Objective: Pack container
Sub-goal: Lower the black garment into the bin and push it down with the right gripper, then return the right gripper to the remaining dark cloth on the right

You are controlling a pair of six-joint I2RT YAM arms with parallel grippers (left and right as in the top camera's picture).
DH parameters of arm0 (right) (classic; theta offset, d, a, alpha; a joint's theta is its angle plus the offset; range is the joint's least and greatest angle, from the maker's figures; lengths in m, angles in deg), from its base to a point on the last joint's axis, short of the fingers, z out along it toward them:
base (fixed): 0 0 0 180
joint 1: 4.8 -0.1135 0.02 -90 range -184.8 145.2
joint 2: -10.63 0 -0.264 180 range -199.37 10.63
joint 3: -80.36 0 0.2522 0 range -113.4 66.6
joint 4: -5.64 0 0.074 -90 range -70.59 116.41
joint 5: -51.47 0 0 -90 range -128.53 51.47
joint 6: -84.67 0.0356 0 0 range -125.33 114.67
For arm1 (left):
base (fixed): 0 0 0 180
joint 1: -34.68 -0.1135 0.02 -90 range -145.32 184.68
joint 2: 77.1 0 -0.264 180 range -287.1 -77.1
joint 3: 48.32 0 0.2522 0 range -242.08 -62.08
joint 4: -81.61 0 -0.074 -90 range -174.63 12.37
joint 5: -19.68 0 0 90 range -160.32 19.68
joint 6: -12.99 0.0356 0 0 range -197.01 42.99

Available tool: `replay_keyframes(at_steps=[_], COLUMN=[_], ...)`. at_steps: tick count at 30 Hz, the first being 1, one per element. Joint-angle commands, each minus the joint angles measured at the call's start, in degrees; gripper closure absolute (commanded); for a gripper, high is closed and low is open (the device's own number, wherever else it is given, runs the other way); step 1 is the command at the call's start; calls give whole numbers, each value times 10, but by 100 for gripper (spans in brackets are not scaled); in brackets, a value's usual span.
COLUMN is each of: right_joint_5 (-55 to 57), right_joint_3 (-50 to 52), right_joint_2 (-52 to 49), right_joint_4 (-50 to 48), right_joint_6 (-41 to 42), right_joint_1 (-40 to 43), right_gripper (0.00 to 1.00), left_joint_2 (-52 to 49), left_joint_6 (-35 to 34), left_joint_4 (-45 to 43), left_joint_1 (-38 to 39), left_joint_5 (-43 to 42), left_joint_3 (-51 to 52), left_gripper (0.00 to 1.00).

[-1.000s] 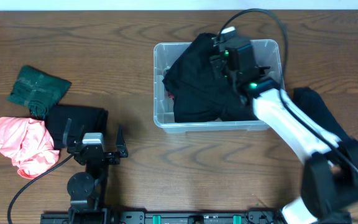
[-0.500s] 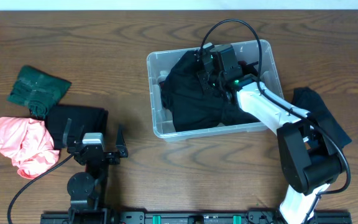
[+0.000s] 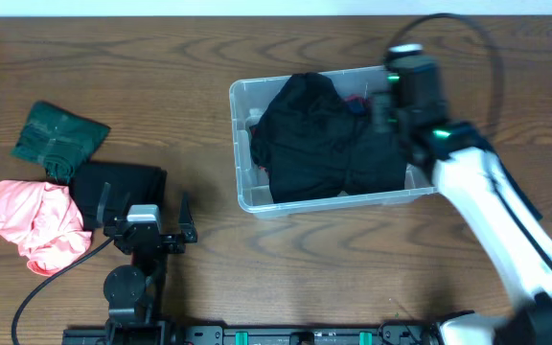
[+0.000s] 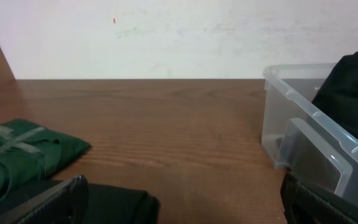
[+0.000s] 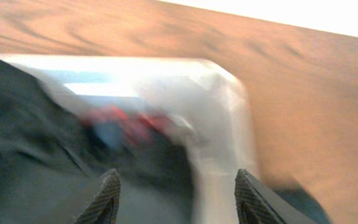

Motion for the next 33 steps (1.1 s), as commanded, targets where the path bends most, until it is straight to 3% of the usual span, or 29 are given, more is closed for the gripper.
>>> replay_keyframes(at_steps=[1,6,10,22,33], right_joint_5=[74,89,84,31,6], right_joint_3=[3,9,41,168,192], right_joint_2=[37,45,43,29,-90], right_joint_4=[86,231,271,214,95], right_joint_6=[56,35,17,-193,-260], right_joint_1=[36,118,183,240,244], right_gripper=[39,26,19,17,20], left_joint_2=[0,0,0,0,0], left_joint_6=[8,8,8,8,8], left_joint_4=[22,22,22,22,22], left_joint_1=[-3,-3,-3,-3,-3], left_joint_5=[-2,-2,-2,-2,-2], left_joint_3=[8,8,8,8,8], left_gripper=[2,2,2,2,2])
